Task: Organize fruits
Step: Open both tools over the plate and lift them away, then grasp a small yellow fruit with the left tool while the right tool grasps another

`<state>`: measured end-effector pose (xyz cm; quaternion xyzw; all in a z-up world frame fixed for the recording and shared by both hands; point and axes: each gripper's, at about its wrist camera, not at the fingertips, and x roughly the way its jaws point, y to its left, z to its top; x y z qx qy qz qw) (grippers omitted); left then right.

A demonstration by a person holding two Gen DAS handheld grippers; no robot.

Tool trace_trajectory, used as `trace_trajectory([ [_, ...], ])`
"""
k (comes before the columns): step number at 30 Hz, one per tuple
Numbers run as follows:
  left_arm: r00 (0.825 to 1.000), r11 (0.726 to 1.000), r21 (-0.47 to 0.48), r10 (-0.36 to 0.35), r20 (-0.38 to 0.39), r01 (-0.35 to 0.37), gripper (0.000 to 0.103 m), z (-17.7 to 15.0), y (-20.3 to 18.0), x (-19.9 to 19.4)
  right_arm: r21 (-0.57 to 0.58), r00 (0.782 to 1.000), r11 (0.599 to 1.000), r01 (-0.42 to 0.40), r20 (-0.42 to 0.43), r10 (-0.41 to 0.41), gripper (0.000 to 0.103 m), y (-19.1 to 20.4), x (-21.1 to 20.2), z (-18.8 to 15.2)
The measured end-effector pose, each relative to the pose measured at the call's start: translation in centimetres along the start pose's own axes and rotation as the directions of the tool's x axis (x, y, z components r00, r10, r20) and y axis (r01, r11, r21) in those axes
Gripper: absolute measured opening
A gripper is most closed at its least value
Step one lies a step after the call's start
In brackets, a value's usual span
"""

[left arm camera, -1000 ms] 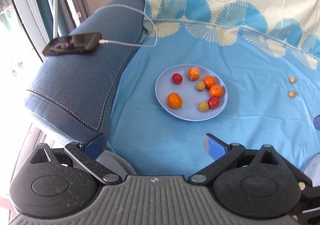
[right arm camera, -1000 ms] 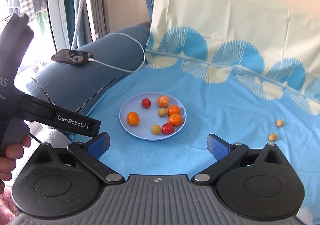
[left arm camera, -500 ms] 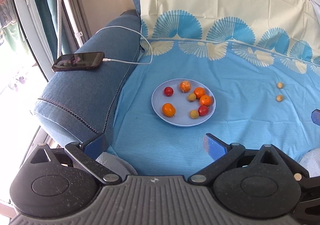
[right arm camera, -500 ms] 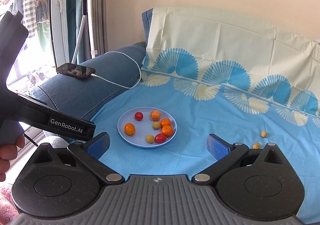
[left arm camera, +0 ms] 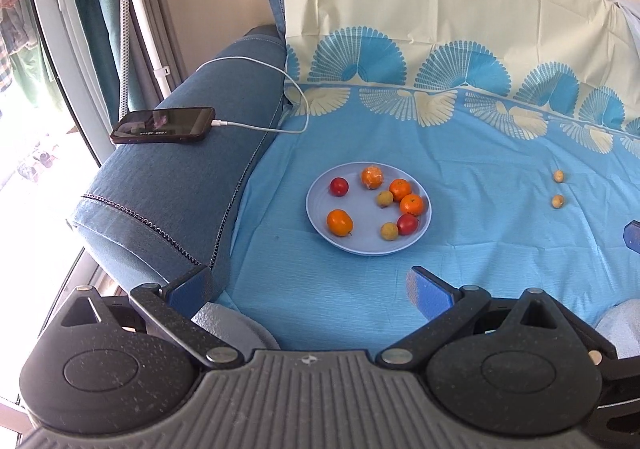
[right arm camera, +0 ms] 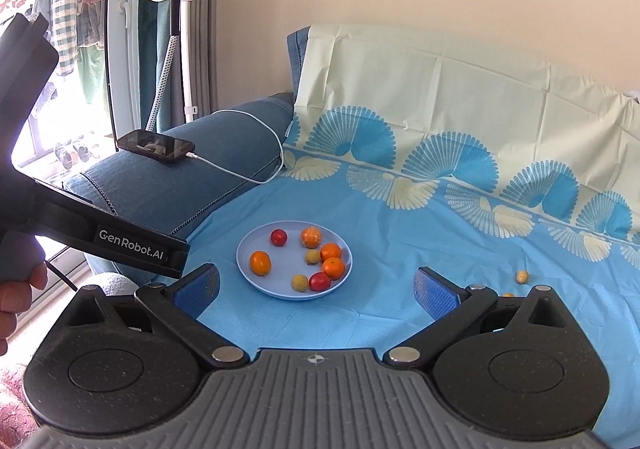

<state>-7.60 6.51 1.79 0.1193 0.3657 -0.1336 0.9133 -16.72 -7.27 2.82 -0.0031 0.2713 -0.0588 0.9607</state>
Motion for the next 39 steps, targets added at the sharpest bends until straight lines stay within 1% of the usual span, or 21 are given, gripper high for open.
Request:
trace_trajectory([
  [21, 0.999, 1.0, 0.009, -0.003, -0.036, 0.003, 0.103, 0.4, -0.4, 1.5, 0.017, 0.999, 1.0, 0.006, -0.041, -0.005, 0.102, -0.2, 1.1, -0.2],
  [27, 0.998, 1.0, 0.026, -0.008, -0.065, 0.009, 0.103, 0.6, -1.0, 2.7, 0.055, 0.998, 0.998, 0.037, -0.055, -0.034, 0.102, -1.5, 2.1, -0.6],
  [31, 0.996, 0.999, 0.037, -0.008, -0.091, 0.012, 0.103, 1.0, -1.6, 3.7, 0.102, 0.994, 0.99, 0.093, -0.07, -0.086, 0.102, -3.7, 3.5, -1.3],
  [34, 0.993, 0.999, 0.042, -0.005, -0.116, 0.009, 0.103, 1.5, -2.2, 4.7, 0.132, 0.982, 0.975, 0.178, -0.083, -0.169, 0.102, -6.8, 5.6, -2.2],
  [36, 0.991, 0.999, 0.048, 0.002, -0.135, 0.005, 0.103, 1.9, -2.7, 5.5, 0.153, 0.965, 0.955, 0.256, -0.098, -0.243, 0.102, -9.6, 7.7, -3.2],
  [39, 0.986, 0.998, 0.055, 0.014, -0.167, -0.004, 0.103, 2.7, -3.5, 6.9, 0.18, 0.931, 0.915, 0.36, -0.127, -0.342, 0.102, -14.4, 11.4, -4.8],
])
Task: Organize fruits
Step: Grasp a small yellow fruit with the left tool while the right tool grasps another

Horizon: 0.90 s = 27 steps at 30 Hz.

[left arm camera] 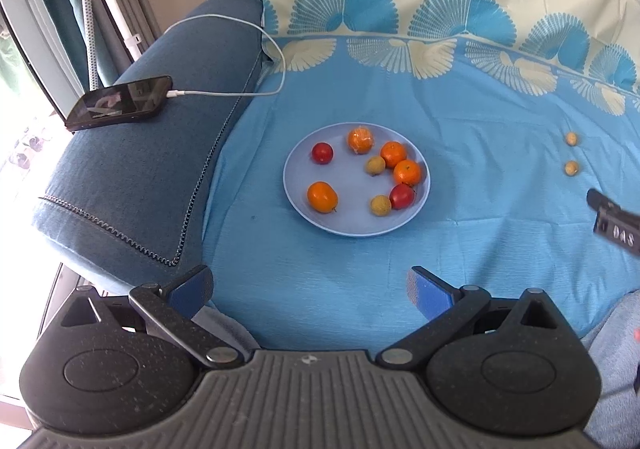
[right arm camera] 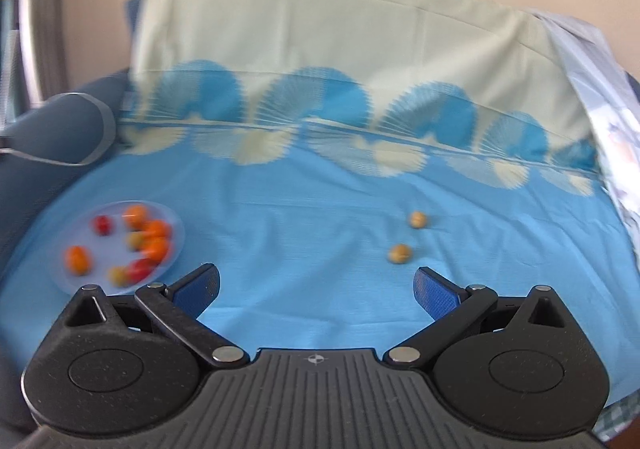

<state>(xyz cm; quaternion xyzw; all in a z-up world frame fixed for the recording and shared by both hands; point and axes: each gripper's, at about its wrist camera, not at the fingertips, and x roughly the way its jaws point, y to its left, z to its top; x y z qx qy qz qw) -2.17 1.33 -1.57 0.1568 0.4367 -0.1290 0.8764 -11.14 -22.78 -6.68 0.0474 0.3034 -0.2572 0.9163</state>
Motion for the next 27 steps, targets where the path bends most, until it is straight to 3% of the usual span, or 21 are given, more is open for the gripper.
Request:
trace_trajectory([
  [5, 0.999, 1.0, 0.023, 0.016, -0.032, -0.015, 0.103, 2.5, -1.9, 2.0, 0.077, 0.992, 0.99, 0.114, -0.064, -0.109, 0.102, -5.2, 9.2, -0.4],
  [13, 0.998, 0.998, 0.065, 0.023, -0.061, -0.019, 0.103, 7.4, -6.5, 6.0, 0.104, 0.985, 0.987, 0.125, -0.133, -0.111, 0.099, -8.0, 19.8, -0.5],
  [16, 0.998, 0.996, 0.085, 0.014, -0.055, -0.009, 0.103, 9.1, -8.7, 7.4, 0.103, 0.989, 0.991, 0.088, -0.127, -0.074, 0.079, -7.9, 21.6, -0.6],
  [18, 0.999, 0.995, 0.102, 0.003, -0.051, 0.002, 0.103, 10.2, -10.5, 8.4, 0.106, 0.99, 0.992, 0.064, -0.134, -0.049, 0.056, -7.8, 22.3, -0.8],
  [20, 0.999, 0.993, 0.119, -0.011, -0.042, 0.016, 0.103, 11.3, -12.6, 9.4, 0.11, 0.989, 0.992, 0.062, -0.139, -0.046, 0.049, -7.8, 22.7, -1.2],
  [21, 0.999, 0.991, 0.129, -0.021, -0.036, 0.025, 0.103, 11.8, -13.8, 9.9, 0.107, 0.992, 0.992, 0.065, -0.119, -0.052, 0.034, -7.9, 22.6, -1.5],
  [22, 0.999, 0.99, 0.139, -0.031, -0.027, 0.035, 0.103, 12.3, -15.0, 10.4, 0.097, 0.992, 0.992, 0.075, -0.106, -0.065, 0.029, -8.2, 22.6, -1.6],
  [24, 0.999, 0.985, 0.165, -0.054, -0.005, 0.054, 0.103, 13.3, -17.9, 11.6, 0.122, 0.992, 0.988, 0.098, -0.095, -0.086, 0.029, -9.5, 22.5, -1.6],
  [27, 0.992, 0.973, 0.205, -0.115, 0.041, 0.105, 0.103, 14.9, -23.2, 13.7, 0.191, 0.966, 0.949, 0.25, -0.111, -0.232, 0.029, -13.0, 22.3, -1.5],
])
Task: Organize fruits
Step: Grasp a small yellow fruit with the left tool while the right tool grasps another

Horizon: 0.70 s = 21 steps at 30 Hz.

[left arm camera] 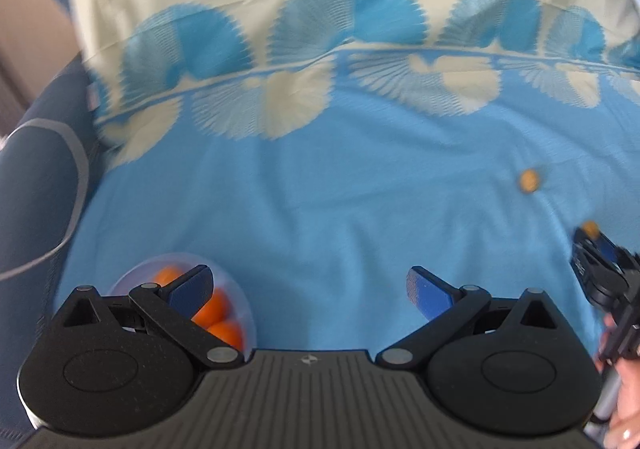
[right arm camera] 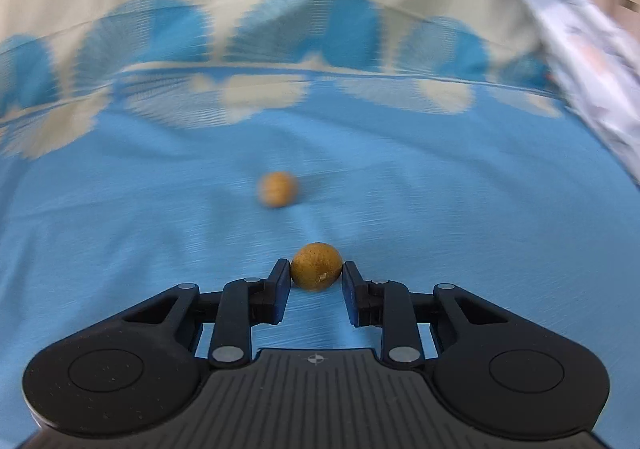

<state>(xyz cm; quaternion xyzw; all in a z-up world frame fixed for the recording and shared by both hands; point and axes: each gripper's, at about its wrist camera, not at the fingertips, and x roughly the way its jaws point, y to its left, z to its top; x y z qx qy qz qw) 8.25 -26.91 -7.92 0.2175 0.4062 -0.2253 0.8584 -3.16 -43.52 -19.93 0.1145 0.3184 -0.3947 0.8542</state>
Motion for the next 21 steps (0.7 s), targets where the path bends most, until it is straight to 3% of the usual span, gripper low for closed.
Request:
trace_trajectory([
  [3, 0.995, 0.994, 0.058, -0.093, 0.032, 0.091, 0.103, 2.3, -5.6, 3.7, 0.082, 0.985, 0.981, 0.175, -0.023, -0.173, 0.029, -4.3, 1.3, 0.5],
  [5, 0.987, 0.983, 0.103, -0.158, 0.04, 0.153, 0.103, 3.5, -9.3, 6.1, 0.144, 0.969, 0.959, 0.245, -0.052, -0.24, 0.029, -7.0, 2.0, 0.4],
  [7, 0.979, 0.971, 0.138, -0.203, 0.031, 0.197, 0.103, 4.4, -12.6, 8.5, 0.222, 0.971, 0.945, 0.239, -0.062, -0.231, 0.029, -8.9, 2.5, 0.2],
  [11, 0.964, 0.951, 0.158, -0.266, -0.024, 0.267, 0.103, 5.6, -17.2, 12.4, 0.217, 0.967, 0.943, 0.254, -0.059, -0.247, 0.03, -9.1, 2.9, 0.0],
  [16, 0.955, 0.946, 0.13, -0.296, -0.033, 0.298, 0.102, 6.4, -19.0, 14.8, 0.216, 0.965, 0.941, 0.261, -0.054, -0.255, 0.032, -8.9, 3.3, 0.2],
  [17, 0.948, 0.941, 0.115, -0.316, -0.032, 0.318, 0.087, 6.4, -18.8, 14.7, 0.218, 0.965, 0.94, 0.262, -0.053, -0.256, 0.032, -8.8, 3.4, 0.3],
  [18, 0.943, 0.937, 0.11, -0.329, -0.041, 0.332, 0.048, 6.4, -18.8, 14.6, 0.216, 0.965, 0.94, 0.263, -0.052, -0.258, 0.032, -8.8, 3.4, 0.3],
  [19, 0.935, 0.928, 0.116, -0.347, -0.078, 0.354, 0.025, 6.5, -19.0, 14.9, 0.214, 0.964, 0.94, 0.265, -0.05, -0.26, 0.032, -8.7, 3.4, 0.3],
  [21, 0.936, 0.93, 0.114, -0.344, -0.07, 0.35, 0.026, 6.2, -18.8, 14.2, 0.213, 0.963, 0.94, 0.268, -0.048, -0.264, 0.029, -8.7, 3.4, 0.3],
])
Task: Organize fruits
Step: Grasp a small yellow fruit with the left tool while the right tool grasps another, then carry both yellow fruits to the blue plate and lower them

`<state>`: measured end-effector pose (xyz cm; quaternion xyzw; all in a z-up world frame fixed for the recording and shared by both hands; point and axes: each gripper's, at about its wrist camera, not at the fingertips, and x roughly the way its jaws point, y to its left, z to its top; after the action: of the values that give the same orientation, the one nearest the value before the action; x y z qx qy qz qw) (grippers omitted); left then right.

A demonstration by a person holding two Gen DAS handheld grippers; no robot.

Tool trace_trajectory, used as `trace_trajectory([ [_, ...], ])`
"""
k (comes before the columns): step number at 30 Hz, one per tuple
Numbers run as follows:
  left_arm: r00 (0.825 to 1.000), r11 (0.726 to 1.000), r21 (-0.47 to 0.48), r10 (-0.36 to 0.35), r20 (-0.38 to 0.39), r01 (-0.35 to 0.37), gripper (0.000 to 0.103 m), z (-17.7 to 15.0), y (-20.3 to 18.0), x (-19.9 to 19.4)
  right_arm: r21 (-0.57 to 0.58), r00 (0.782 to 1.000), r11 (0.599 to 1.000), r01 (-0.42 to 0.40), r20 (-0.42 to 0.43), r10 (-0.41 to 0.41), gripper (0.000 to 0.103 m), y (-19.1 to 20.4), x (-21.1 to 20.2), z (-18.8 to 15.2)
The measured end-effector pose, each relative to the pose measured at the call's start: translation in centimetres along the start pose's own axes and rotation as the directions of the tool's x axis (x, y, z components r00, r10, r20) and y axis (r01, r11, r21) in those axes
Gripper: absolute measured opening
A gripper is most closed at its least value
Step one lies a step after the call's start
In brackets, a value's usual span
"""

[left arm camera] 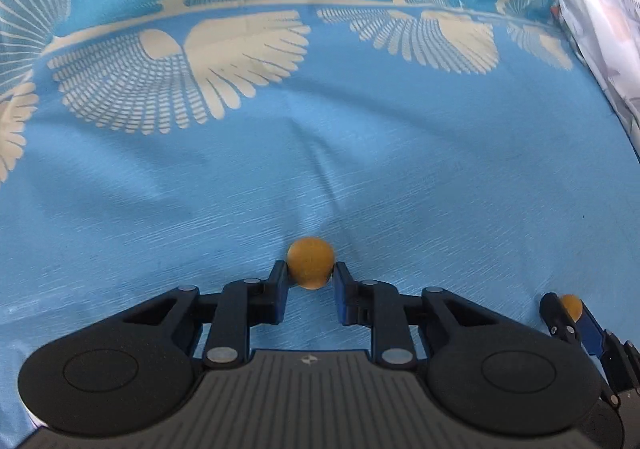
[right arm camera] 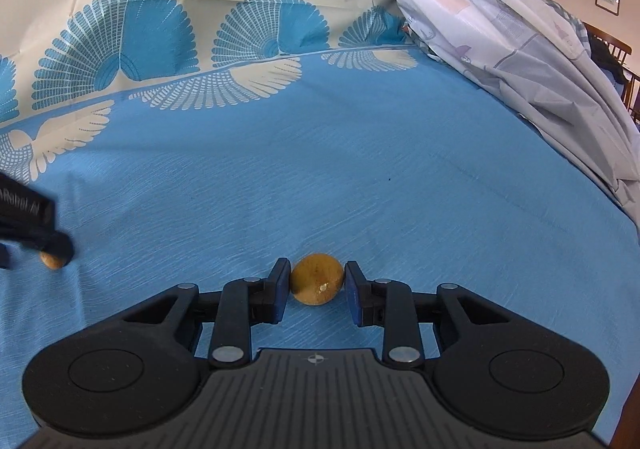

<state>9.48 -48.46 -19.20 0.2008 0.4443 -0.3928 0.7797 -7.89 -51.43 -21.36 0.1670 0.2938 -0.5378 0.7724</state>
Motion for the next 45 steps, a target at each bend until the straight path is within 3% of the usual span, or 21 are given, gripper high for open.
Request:
trace_trajectory([
  [4, 0.999, 1.0, 0.009, 0.021, 0.028, -0.021, 0.026, -0.8, 0.8, -4.0, 0.003, 1.0, 1.0, -0.001, 0.017, 0.001, 0.029, 0.0, -0.3, 0.0],
  [9, 0.994, 0.998, -0.048, 0.049, 0.099, -0.045, 0.026, -5.1, 5.1, -15.1, -0.029, 0.992, 0.999, -0.019, 0.125, 0.023, 0.029, 0.4, -3.2, 0.7],
  [12, 0.986, 0.991, -0.082, 0.115, 0.122, -0.105, 0.026, -9.5, 8.5, -21.7, -0.053, 0.987, 0.994, -0.098, 0.123, 0.104, 0.029, 0.9, -7.1, 1.2],
  [14, 0.98, 0.981, -0.117, 0.167, 0.111, -0.154, 0.026, -12.7, 10.9, -25.5, -0.09, 0.97, 0.976, -0.198, 0.125, 0.208, 0.029, 1.1, -11.2, 1.3],
  [16, 0.974, 0.969, -0.157, 0.204, 0.095, -0.188, 0.026, -15.8, 13.2, -28.8, -0.146, 0.944, 0.944, -0.295, 0.106, 0.311, 0.029, 1.4, -15.4, 0.8],
  [21, 0.944, 0.931, -0.221, 0.316, 0.09, -0.291, 0.026, -21.9, 16.9, -35.4, -0.281, 0.844, 0.812, -0.512, 0.009, 0.536, 0.029, 2.4, -26.8, -1.7],
  [25, 0.935, 0.912, -0.277, 0.341, 0.097, -0.304, 0.026, -25.3, 18.4, -39.1, -0.293, 0.755, 0.706, -0.644, -0.096, 0.649, 0.029, 3.9, -33.6, -3.4],
  [27, 0.932, 0.904, -0.303, 0.347, 0.108, -0.301, 0.026, -26.9, 18.8, -40.5, -0.31, 0.699, 0.64, -0.703, -0.134, 0.703, 0.029, 4.8, -36.8, -4.3],
  [30, 0.927, 0.897, -0.328, 0.352, 0.129, -0.295, 0.026, -29.4, 19.1, -42.7, -0.354, 0.62, 0.541, -0.763, -0.168, 0.766, 0.029, 6.0, -41.2, -5.2],
  [33, 0.922, 0.894, -0.34, 0.358, 0.146, -0.293, 0.026, -31.6, 19.1, -44.4, -0.403, 0.56, 0.454, -0.794, -0.198, 0.804, 0.029, 6.6, -44.8, -6.2],
  [37, 0.921, 0.888, -0.357, 0.36, 0.148, -0.289, 0.026, -33.6, 18.9, -45.6, -0.468, 0.525, 0.389, -0.794, -0.204, 0.826, 0.029, 6.9, -48.0, -7.3],
  [45, 0.904, 0.869, -0.41, 0.381, 0.195, -0.277, 0.026, -34.8, 18.5, -48.0, -0.512, 0.521, 0.373, -0.773, -0.178, 0.834, 0.029, 5.7, -50.2, -7.4],
])
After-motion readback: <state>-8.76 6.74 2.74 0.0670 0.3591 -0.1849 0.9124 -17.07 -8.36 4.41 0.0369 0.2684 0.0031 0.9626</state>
